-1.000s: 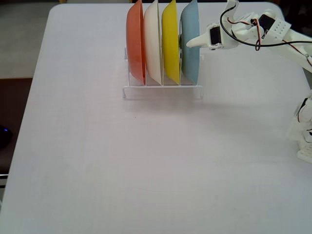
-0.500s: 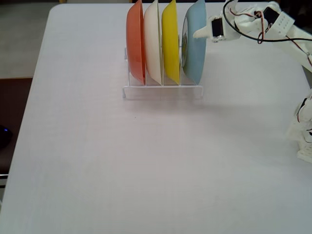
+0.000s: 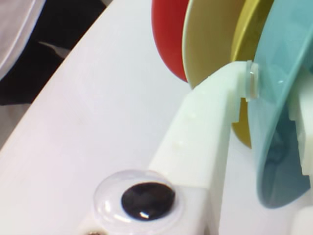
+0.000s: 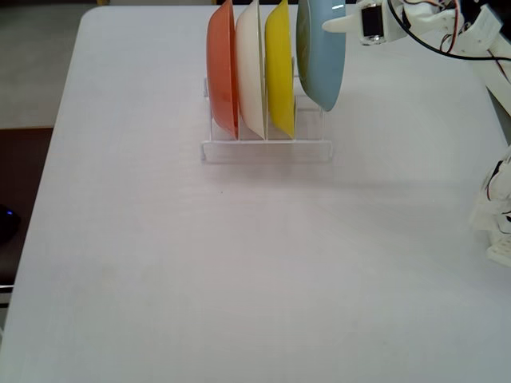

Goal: Please take one of the plates.

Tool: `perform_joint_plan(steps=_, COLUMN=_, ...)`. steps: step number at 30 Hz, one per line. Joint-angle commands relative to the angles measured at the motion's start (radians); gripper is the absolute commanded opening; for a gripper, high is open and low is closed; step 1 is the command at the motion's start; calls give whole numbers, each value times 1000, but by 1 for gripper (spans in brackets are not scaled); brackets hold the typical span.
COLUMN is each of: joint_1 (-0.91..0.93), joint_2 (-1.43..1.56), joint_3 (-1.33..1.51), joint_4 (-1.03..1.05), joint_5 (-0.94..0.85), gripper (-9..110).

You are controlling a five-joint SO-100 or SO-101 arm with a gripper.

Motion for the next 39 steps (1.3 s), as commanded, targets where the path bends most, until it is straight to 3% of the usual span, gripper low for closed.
perform_joint_plan(steps=1, joint_1=29, joint_2=23, joint_3=-126, joint_4=15, joint_5=0, gripper=0)
perform_joint_plan(steps=22, joint_1=-2, joint_2=287, joint_3=-129, joint_4=109, joint_5=275, gripper=-1)
perform_joint_plan(steps=32, joint_1=-209, joint_2=344, joint_3=-173, joint_4=126, joint_5=618, gripper=-1)
perform_joint_plan(steps=39, joint_1=-362, joint_2=330, joint_3=-186, joint_4=-6, joint_5=773, gripper=-1)
